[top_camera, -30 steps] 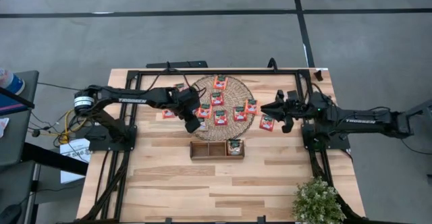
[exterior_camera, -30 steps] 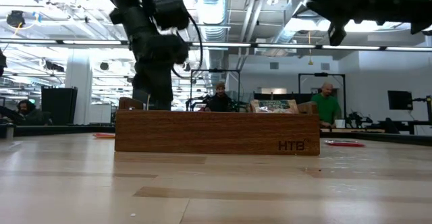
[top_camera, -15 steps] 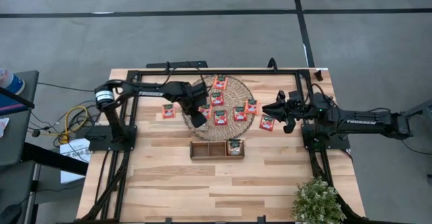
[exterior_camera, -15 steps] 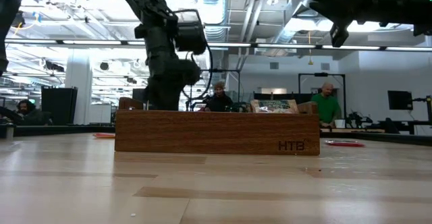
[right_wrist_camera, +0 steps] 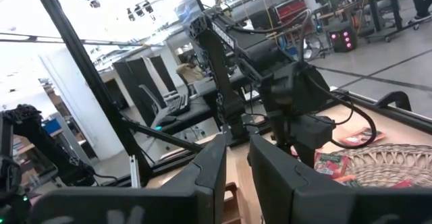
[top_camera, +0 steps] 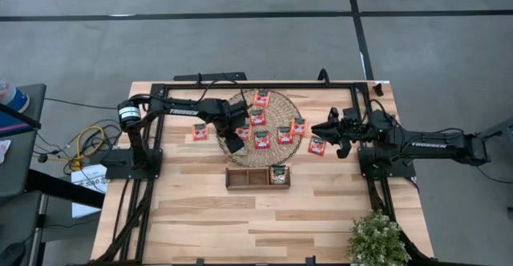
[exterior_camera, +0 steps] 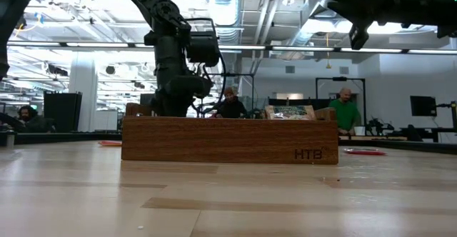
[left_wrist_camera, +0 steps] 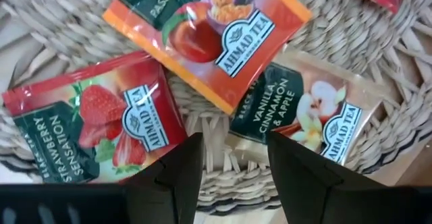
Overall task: Pick & Place Tea
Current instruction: Put the gold tea bag into the right section of the wooden organizer
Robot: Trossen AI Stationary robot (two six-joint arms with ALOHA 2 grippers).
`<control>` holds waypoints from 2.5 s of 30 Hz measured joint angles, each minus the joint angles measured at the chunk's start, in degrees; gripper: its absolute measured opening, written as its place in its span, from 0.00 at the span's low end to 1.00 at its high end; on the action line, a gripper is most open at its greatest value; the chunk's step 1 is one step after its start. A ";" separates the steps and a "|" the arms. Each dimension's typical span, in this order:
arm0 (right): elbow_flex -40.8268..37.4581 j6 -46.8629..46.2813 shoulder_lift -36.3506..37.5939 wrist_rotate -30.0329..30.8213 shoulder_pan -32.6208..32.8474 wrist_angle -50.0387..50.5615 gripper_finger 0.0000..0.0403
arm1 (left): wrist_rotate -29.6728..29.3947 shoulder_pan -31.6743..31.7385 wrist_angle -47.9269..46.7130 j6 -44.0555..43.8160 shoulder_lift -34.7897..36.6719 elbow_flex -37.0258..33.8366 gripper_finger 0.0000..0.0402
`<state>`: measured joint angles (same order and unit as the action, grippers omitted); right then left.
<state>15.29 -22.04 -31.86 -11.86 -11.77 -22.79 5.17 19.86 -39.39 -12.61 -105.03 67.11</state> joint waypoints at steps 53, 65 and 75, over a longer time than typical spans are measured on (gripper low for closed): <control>0.02 -1.53 0.00 0.15 0.02 -0.46 0.15 | -3.50 -2.25 1.55 3.33 -5.26 0.53 0.34; 0.02 -1.53 0.00 0.13 0.04 -0.46 0.15 | -3.32 -2.29 1.05 3.44 -5.84 4.55 0.18; 0.02 -1.52 0.00 0.13 0.04 -0.45 0.15 | -3.50 -2.27 -2.02 4.25 -5.80 5.11 0.02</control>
<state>15.31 -23.57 -31.86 -11.73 -11.73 -23.24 1.67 17.58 -41.41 -8.36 -110.83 72.23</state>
